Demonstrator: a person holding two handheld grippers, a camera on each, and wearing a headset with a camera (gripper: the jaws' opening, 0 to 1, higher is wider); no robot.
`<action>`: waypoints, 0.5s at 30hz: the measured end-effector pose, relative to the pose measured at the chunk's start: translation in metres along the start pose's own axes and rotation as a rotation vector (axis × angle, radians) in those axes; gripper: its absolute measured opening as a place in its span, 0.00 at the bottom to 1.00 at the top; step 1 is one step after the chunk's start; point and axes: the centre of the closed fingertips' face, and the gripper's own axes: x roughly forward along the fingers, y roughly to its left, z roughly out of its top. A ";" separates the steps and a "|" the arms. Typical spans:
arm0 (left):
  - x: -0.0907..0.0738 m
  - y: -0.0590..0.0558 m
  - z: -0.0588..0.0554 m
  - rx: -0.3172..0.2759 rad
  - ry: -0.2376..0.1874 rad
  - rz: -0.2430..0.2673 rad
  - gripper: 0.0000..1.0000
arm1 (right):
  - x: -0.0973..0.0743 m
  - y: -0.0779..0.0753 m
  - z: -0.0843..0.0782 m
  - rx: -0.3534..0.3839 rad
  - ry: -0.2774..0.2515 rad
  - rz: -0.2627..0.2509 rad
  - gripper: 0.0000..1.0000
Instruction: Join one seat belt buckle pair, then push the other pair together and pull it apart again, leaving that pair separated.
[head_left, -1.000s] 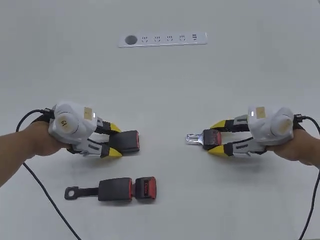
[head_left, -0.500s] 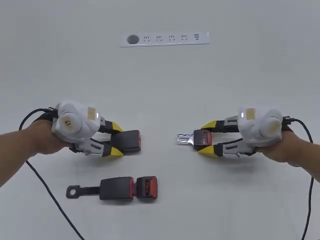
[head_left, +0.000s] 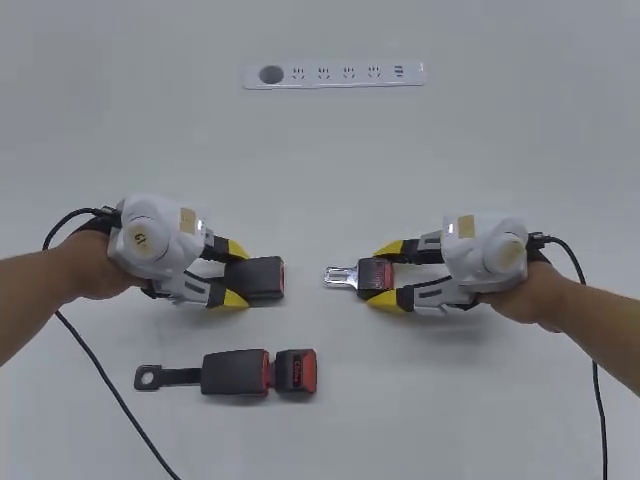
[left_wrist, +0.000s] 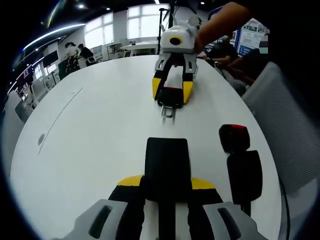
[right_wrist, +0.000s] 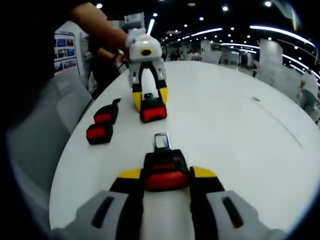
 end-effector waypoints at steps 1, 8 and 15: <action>0.000 0.000 0.000 0.000 0.000 -0.001 0.33 | 0.002 0.001 0.002 -0.002 -0.001 0.004 0.36; 0.000 0.000 0.000 0.004 0.004 -0.003 0.33 | 0.019 0.002 0.013 -0.008 -0.011 0.020 0.36; 0.000 0.001 0.000 0.016 0.013 -0.013 0.33 | 0.036 0.007 0.026 -0.005 -0.013 0.049 0.36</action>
